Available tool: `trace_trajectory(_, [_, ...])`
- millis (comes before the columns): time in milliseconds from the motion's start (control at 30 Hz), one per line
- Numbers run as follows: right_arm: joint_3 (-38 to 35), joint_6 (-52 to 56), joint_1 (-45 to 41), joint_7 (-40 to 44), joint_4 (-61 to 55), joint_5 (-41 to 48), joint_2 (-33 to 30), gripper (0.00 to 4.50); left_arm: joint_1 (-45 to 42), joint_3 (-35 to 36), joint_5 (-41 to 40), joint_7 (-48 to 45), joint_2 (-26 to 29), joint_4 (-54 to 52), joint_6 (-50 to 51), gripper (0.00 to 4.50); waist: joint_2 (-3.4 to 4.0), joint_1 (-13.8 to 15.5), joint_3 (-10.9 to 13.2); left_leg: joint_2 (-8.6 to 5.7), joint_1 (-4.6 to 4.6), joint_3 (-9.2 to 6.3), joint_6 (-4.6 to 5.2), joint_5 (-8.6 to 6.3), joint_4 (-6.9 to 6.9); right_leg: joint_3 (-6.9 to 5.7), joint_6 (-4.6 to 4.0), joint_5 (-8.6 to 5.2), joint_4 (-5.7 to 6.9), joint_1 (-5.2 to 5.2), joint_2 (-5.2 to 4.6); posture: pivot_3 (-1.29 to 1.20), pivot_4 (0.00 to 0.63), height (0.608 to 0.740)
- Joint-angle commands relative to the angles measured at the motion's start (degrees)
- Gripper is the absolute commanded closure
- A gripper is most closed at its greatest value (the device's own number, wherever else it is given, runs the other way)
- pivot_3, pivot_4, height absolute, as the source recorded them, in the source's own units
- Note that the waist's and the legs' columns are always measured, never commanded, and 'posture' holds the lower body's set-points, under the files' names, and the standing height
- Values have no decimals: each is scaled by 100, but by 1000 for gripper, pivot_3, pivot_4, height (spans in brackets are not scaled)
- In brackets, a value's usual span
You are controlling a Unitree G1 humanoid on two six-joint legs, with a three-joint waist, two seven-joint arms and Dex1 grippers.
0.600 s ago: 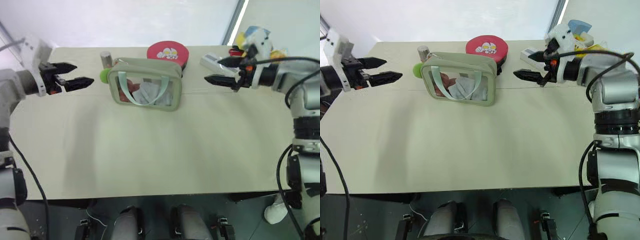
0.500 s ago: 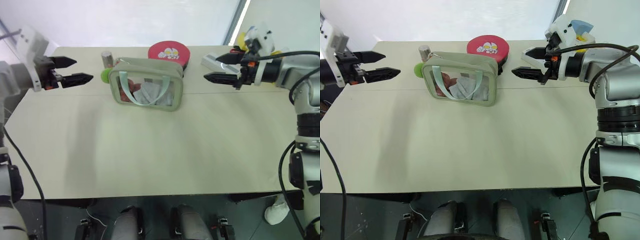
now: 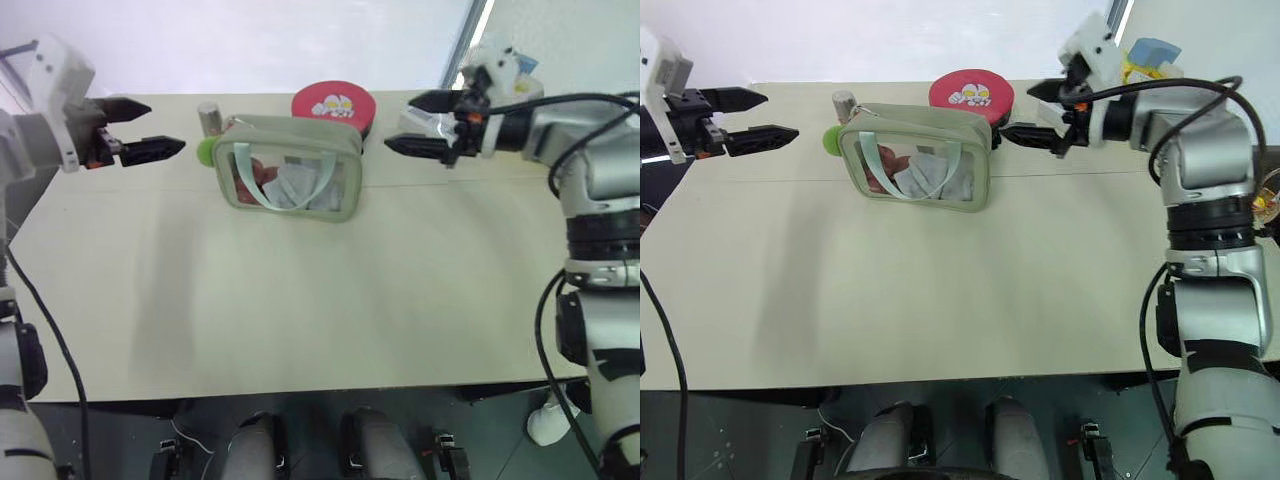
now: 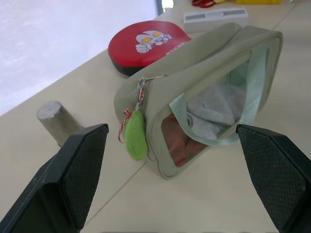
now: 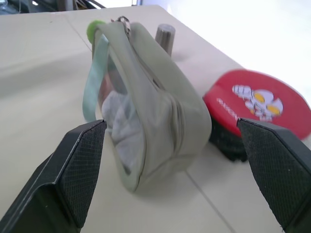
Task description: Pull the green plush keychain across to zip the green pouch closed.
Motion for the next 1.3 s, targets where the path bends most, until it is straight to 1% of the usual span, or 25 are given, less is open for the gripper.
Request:
trace_trajectory(33, [339, -551, -520, 37, 449, -287, 505, 31, 15, 195, -221, 48, 59, -728, 299, 0, 0, 0, 0, 1, 0, 0, 0, 0, 0, 0, 0, 0, 1, 0, 0, 0, 150, 740])
trace_trajectory(133, [598, -964, -861, 159, 1117, -556, 936, 31, 192, 262, -405, 194, -40, -1265, 611, 0, 2, 17, 1, 0, -2, 0, 0, 0, 0, 1, 0, 0, 8, -4, -2, 0, 150, 740])
trace_trajectory(267, [951, -1799, -1154, -77, 2292, -1121, 1509, 31, 633, 485, -672, 590, -197, -2041, 1043, 0, 0, 24, 0, -4, -6, -4, 0, 0, 4, 1, 0, 0, 10, -3, -8, 0, 150, 740])
trace_trajectory(400, [1184, -2539, -1262, -133, 3094, -1587, 1743, 31, 1068, 748, -852, 939, -264, -2532, 1338, 0, -1, 28, 1, -7, -6, -10, 0, 0, 6, 3, 0, 0, 19, -1, -13, 0, 150, 740])
trace_trajectory(467, [1248, -2791, -1286, -72, 3287, -1728, 1805, 539, 1278, 889, -862, 1136, -265, -2681, 1412, 0, -1, 15, 1, -7, -4, -10, 0, 0, 6, 3, 0, 0, 20, -1, -13, 0, 150, 740])
trace_trajectory(533, [1307, -3040, -1332, -29, 3457, -1894, 1821, 1245, 1418, 1023, -925, 1248, -251, -2798, 1487, 0, -1, 12, 1, -7, -3, -11, 0, 0, 6, 3, 0, 0, 22, -1, -13, 0, 150, 740])
trace_trajectory(667, [1336, -3492, -1389, -31, 3772, -2155, 1833, 3406, 1550, 1151, -1054, 1404, -234, -2937, 1567, 0, -1, 8, 1, -7, 0, -11, -1, 1, 6, 3, 0, 0, 28, -1, -13, 0, 150, 740])
trace_trajectory(733, [1350, -3786, -1428, -259, 3911, -2334, 1824, 4411, 1540, 1160, -1053, 1487, -241, -2898, 1539, 0, -2, 9, 1, -7, 1, -12, -1, 1, 7, 3, 0, 0, 33, -1, -13, 0, 150, 740])
trace_trajectory(800, [1283, -3940, -1468, -375, 3997, -2401, 1813, 4474, 1525, 1168, -1068, 1545, -226, -2872, 1528, 0, -1, 9, 1, -7, 3, -11, -1, 1, 8, 3, 0, 0, 37, -1, -14, 0, 150, 740])
trace_trajectory(833, [1192, -3987, -1501, -306, 3987, -2339, 1783, 4474, 1514, 1195, -1068, 1545, -197, -2804, 1503, 0, -1, 10, 1, -7, 3, -11, -1, 1, 8, 3, 0, 0, 37, -1, -14, 0, 150, 740])
trace_trajectory(1000, [905, -4085, -1464, 375, 3526, -2070, 1381, 4474, 1539, 1464, -1053, 1490, 103, -2458, 1424, 0, 0, 13, 5, -7, 2, -11, -2, 1, 8, 2, 0, 0, 37, -2, -14, 0, 150, 740])
trace_trajectory(1133, [736, -3563, -1014, 1103, 2387, -1706, 1018, 4474, 1677, 1552, -1031, 1374, 303, -2324, 1296, 0, -1, 25, 6, -10, -2, -12, -2, 1, 6, 1, 0, 0, 35, -4, -17, 0, 150, 740])
trace_trajectory(1300, [644, -2572, -329, 1368, 777, -1352, 842, 4474, 1597, 1407, -1087, 1439, 183, -2325, 1237, 0, -1, 15, 6, -7, 2, -13, -4, 2, 7, 1, 0, 0, 40, -3, -15, 0, 150, 740])
